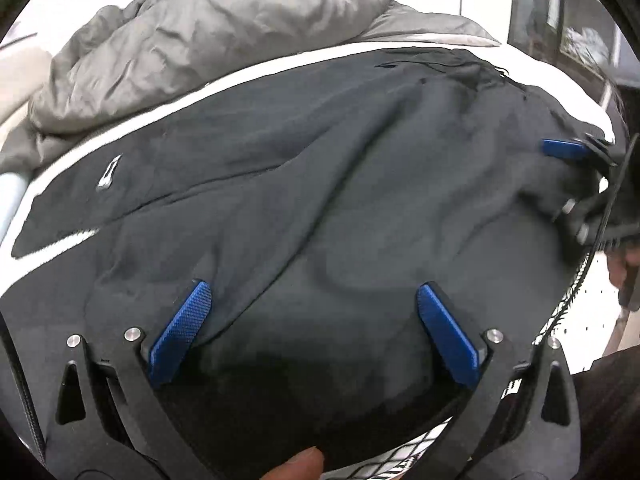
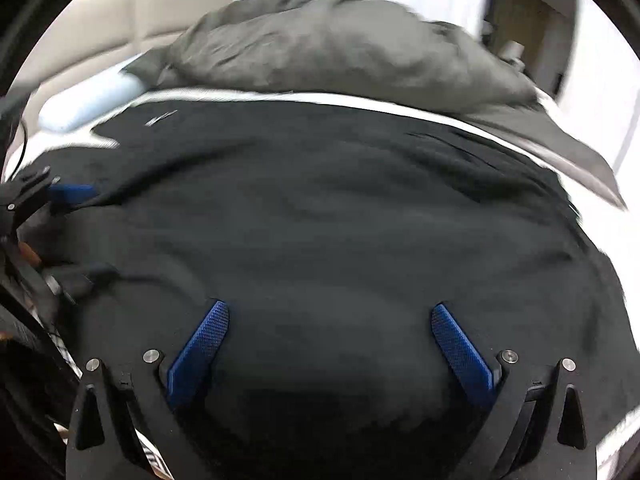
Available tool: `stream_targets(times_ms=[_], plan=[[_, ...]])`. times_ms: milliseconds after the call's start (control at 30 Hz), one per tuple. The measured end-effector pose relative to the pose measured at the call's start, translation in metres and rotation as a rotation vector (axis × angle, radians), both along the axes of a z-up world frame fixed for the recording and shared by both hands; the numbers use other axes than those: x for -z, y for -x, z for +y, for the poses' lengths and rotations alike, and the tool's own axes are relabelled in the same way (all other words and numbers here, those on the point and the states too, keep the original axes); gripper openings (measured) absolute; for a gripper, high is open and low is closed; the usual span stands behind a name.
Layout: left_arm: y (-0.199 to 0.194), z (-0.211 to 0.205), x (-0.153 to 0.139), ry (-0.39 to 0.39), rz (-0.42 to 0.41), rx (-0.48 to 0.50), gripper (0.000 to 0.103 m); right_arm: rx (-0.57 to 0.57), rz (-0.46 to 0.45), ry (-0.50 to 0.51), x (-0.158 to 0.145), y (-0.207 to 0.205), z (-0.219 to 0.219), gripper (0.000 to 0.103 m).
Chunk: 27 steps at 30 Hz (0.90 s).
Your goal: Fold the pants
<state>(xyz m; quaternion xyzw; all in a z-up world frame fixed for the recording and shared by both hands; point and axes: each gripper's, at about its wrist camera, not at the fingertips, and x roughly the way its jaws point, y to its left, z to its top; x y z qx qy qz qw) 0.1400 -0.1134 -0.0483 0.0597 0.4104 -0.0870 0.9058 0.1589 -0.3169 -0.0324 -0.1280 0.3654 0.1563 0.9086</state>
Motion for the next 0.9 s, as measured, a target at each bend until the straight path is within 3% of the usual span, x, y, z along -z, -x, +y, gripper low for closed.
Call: stream_targets(times_ms=[133, 233, 300, 367, 400, 533, 600, 700, 800, 900], plan=[[0.009, 0.017, -0.004, 0.024, 0.001, 0.003, 0.103, 0.233, -0.040, 0.053, -0.001, 0.002, -0.084, 0.102], [0.012, 0.041, -0.020, 0.110, -0.032, 0.006, 0.103, 0.354, -0.020, -0.029, -0.001, 0.003, -0.142, 0.102], [0.020, 0.062, -0.034, 0.169, -0.088, -0.028, 0.103, 0.382, -0.006, -0.098, -0.003, 0.008, -0.156, 0.102], [0.020, 0.082, -0.039, 0.188, -0.121, -0.109, 0.103, 0.412, -0.036, -0.059, -0.013, 0.011, -0.142, 0.102], [0.015, 0.088, -0.038, 0.175, -0.112, -0.144, 0.103, 0.395, -0.043, -0.058, -0.017, 0.013, -0.128, 0.102], [-0.007, 0.095, -0.009, 0.046, 0.018, -0.238, 0.103, 0.156, -0.044, -0.103, -0.032, 0.008, -0.061, 0.103], [-0.012, 0.095, 0.000, -0.012, 0.037, -0.272, 0.103, 0.028, -0.024, -0.089, -0.030, 0.003, -0.014, 0.103], [-0.015, 0.101, 0.001, 0.004, 0.044, -0.293, 0.103, -0.095, 0.023, -0.079, -0.013, -0.019, 0.043, 0.103], [-0.017, 0.104, -0.001, 0.028, 0.055, -0.320, 0.103, -0.136, 0.060, 0.018, 0.012, -0.042, 0.086, 0.102], [-0.020, 0.105, -0.003, 0.042, 0.060, -0.333, 0.103, -0.150, 0.041, 0.059, 0.019, -0.039, 0.077, 0.102]])
